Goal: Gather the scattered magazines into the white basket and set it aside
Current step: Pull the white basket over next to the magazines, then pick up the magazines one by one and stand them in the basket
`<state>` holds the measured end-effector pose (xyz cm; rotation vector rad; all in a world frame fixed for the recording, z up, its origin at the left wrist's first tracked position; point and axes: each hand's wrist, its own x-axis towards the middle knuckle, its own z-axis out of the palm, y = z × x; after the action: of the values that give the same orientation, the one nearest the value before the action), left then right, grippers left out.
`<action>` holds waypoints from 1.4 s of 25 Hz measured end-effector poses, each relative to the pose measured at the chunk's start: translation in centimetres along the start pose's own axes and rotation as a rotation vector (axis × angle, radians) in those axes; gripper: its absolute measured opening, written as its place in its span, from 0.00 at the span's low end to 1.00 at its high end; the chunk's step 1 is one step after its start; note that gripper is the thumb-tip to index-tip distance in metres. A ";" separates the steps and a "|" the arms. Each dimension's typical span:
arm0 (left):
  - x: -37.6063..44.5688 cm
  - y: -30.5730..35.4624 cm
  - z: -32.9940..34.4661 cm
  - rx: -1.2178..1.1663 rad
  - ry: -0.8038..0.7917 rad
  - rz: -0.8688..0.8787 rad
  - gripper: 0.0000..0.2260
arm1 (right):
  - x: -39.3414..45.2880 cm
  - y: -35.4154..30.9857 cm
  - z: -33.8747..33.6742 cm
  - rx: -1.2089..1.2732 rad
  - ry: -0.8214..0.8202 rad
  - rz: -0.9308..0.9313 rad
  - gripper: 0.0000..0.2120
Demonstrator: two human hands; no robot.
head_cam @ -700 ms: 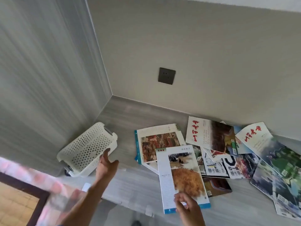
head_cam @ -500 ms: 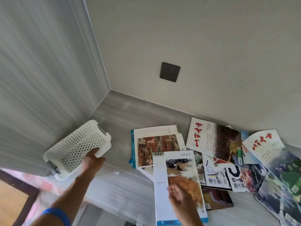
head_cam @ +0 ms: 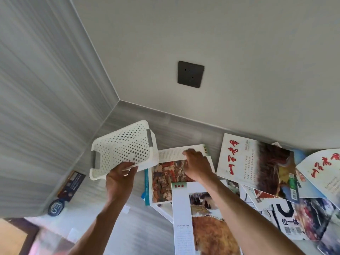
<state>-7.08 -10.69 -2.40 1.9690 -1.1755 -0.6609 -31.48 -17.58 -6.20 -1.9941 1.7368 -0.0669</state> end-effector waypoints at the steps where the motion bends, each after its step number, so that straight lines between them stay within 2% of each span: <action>1: 0.6 -0.1 0.1 -0.021 -0.002 0.010 0.08 | 1.9 -0.4 0.5 0.030 -0.037 0.021 0.28; 3: 1.5 -0.5 -0.3 -0.026 -0.003 0.036 0.08 | 4.2 -1.4 2.2 0.121 -0.120 0.076 0.39; 5: 2.2 -0.8 -0.8 -0.036 -0.022 0.083 0.08 | 4.5 -2.0 4.2 0.067 -0.124 0.073 0.44; 7: 3.0 -1.0 -0.5 -0.043 -0.050 0.101 0.07 | 3.4 -1.6 5.5 -0.014 -0.084 0.061 0.44; 10: 3.4 -0.4 1.1 -0.071 -0.081 0.038 0.05 | 0.4 -0.3 6.5 -0.065 -0.070 0.048 0.42; 15: 2.7 1.6 5.6 0.065 -0.208 0.074 0.05 | -4.3 0.6 6.8 -0.117 -0.148 0.039 0.38; 17: 2.4 2.2 6.8 0.134 -0.318 0.086 0.09 | -5.9 0.6 6.2 -0.108 -0.081 0.007 0.32; 19: 1.9 2.4 7.3 0.262 -0.410 0.136 0.18 | -8.7 1.0 5.6 -0.028 0.082 0.013 0.27; 20: 1.5 2.3 7.1 0.338 -0.404 0.171 0.22 | -10.5 1.3 5.5 0.035 0.186 0.050 0.27; 22: -0.5 1.6 6.3 0.442 -0.274 0.252 0.27 | -15.3 2.8 5.6 0.129 0.367 0.207 0.30; 24: -4.3 0.4 5.7 0.427 -0.209 0.407 0.22 | -20.6 4.7 6.2 0.172 0.401 0.460 0.33; 25: -6.7 -0.1 5.6 0.384 -0.313 0.479 0.18 | -22.9 5.5 6.5 0.192 0.341 0.606 0.37; 26: -8.9 -0.5 5.7 0.343 -0.522 0.488 0.14 | -24.8 6.2 6.9 0.180 0.234 0.736 0.41; 27: -11.1 -0.8 6.1 0.312 -0.772 0.430 0.13 | -26.2 6.9 7.3 0.144 0.121 0.829 0.45; 28: -13.0 -1.2 6.5 0.308 -1.033 0.353 0.14 | -27.0 7.6 7.3 0.138 0.067 0.884 0.47; 29: -14.5 -1.7 7.1 0.342 -1.210 0.311 0.17 | -27.0 8.2 7.0 0.167 0.066 0.914 0.47; 30: -15.5 -2.2 7.8 0.396 -1.249 0.323 0.18 | -26.7 8.8 6.4 0.208 0.071 0.933 0.43; 33: -16.6 -1.3 8.5 0.439 -1.115 0.276 0.18 | -25.3 8.5 3.5 0.409 0.129 0.851 0.18; 34: -16.6 -0.3 8.3 0.391 -1.091 0.248 0.18 | -25.1 7.5 2.4 0.542 0.179 0.800 0.13; 35: -16.6 1.3 7.9 0.232 -1.110 0.179 0.20 | -24.8 5.9 1.1 0.671 0.227 0.730 0.11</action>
<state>-20.98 1.07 -5.15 1.5972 -2.0991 -1.6807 -41.20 5.70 -2.63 -0.8501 2.1111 -0.5574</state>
